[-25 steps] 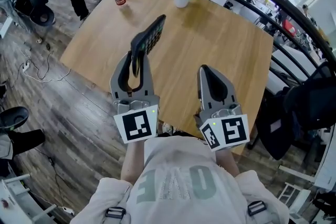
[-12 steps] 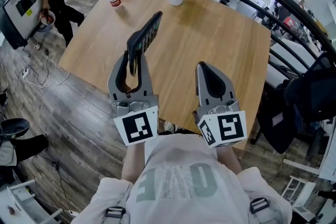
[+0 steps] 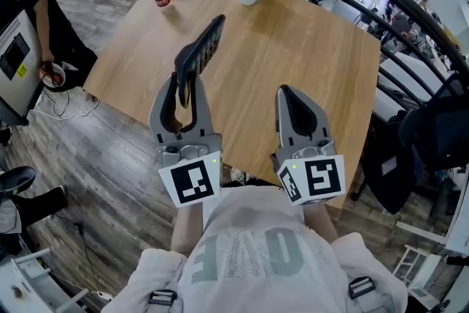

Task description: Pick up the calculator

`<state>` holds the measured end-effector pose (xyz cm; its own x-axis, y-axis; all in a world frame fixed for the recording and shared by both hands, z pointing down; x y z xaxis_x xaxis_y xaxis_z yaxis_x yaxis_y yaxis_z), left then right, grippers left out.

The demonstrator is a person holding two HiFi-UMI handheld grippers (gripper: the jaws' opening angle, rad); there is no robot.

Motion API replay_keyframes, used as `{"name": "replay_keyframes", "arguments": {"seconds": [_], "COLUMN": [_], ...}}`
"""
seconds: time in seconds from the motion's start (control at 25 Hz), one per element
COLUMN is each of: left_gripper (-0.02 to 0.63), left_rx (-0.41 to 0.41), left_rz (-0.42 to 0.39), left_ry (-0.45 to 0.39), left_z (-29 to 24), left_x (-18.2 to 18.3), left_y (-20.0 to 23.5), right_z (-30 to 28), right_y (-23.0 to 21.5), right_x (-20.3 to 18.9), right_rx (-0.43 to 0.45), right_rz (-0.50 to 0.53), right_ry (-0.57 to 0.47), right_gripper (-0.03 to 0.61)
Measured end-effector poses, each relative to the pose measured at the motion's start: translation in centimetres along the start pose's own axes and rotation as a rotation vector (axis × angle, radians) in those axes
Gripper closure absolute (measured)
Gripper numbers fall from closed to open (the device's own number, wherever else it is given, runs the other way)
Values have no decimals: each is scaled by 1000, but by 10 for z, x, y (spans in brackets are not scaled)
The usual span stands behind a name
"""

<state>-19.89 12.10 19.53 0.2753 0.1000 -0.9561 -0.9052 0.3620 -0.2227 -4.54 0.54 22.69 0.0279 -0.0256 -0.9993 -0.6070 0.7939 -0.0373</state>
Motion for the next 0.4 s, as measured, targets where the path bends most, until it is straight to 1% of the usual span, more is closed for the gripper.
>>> {"name": "replay_keyframes", "arguments": {"seconds": [0.4], "left_gripper": [497], "left_rx": [2], "left_rz": [-3], "left_ry": [-17], "left_z": [-1], "left_x": [3], "left_y": [-3], "right_z": [0], "right_y": [-3], "right_x": [-3], "right_rx": [-2], "right_rz": [3], "right_ry": [-3], "right_gripper": [560]}}
Point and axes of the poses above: the fingertips, and each gripper's own axes: z backward along the fingers, y to its left, x out of its top, the point moved 6 cm from there along z, backward along the fingers, and after that the axes turned 11 degrees about -x, right-handed, at the moved point
